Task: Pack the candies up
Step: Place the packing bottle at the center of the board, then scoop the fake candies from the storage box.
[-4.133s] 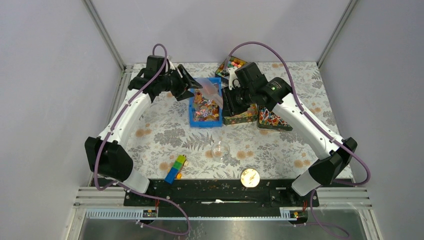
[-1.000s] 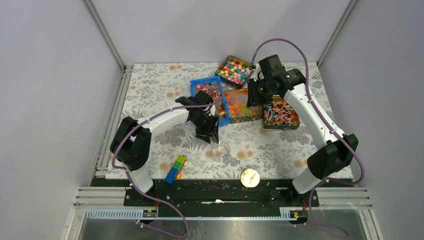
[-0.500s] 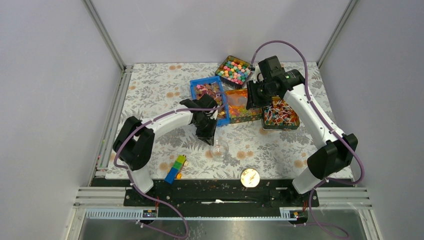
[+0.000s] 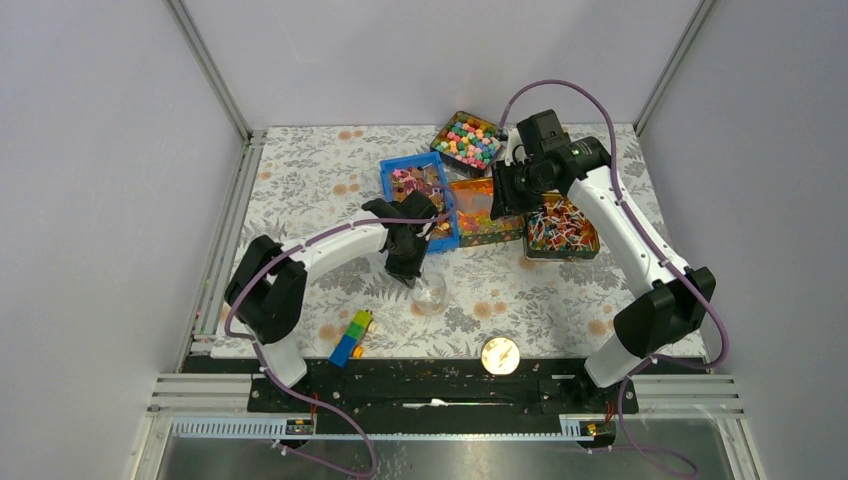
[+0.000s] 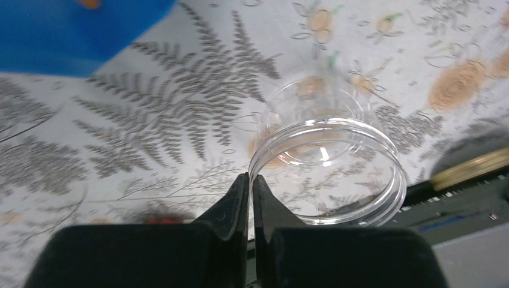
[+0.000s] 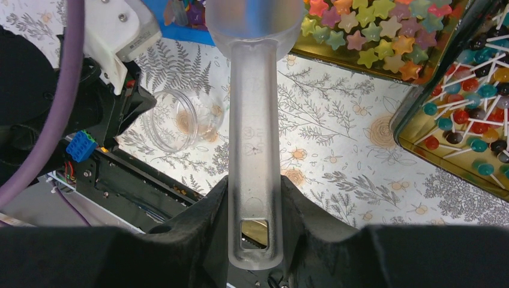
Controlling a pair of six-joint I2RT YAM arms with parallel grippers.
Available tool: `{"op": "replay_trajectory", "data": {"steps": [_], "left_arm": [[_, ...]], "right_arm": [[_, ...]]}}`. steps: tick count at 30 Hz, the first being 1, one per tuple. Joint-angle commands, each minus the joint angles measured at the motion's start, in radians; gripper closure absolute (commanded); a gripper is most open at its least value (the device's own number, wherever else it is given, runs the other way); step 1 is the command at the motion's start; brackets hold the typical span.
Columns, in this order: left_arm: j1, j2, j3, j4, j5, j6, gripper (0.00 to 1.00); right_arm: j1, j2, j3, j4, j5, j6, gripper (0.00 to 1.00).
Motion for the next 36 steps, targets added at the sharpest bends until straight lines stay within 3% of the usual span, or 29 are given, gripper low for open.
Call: {"op": "replay_trajectory", "data": {"steps": [1, 10, 12, 14, 18, 20, 30, 36], "left_arm": [[0.0, -0.061, 0.05, -0.092, -0.204, -0.019, 1.0], [0.0, -0.033, 0.036, -0.092, -0.228, -0.044, 1.0], [0.001, -0.04, 0.038, -0.091, -0.224, -0.053, 0.91], [0.002, -0.051, 0.042, -0.09, -0.214, -0.053, 0.74], [0.019, -0.072, 0.06, -0.086, -0.162, -0.055, 0.5], [0.04, -0.087, 0.069, -0.083, -0.132, -0.063, 0.42], [0.229, -0.259, 0.062, 0.068, 0.041, -0.067, 0.21], [0.373, -0.325, 0.016, 0.139, 0.144, -0.074, 0.16]], "right_arm": [[-0.004, 0.036, 0.062, -0.008, -0.069, -0.015, 1.0], [0.013, 0.073, 0.082, -0.016, -0.071, -0.005, 1.0], [0.019, 0.074, 0.08, -0.016, -0.069, -0.006, 1.0], [0.025, 0.078, 0.083, -0.015, -0.066, -0.003, 1.0], [0.042, 0.085, 0.099, -0.016, -0.06, 0.002, 1.0], [0.049, 0.093, 0.113, -0.024, -0.058, 0.001, 1.0], [0.084, 0.112, 0.129, -0.032, -0.034, -0.004, 1.0], [0.114, 0.141, 0.174, -0.051, 0.011, -0.011, 1.0]]}}
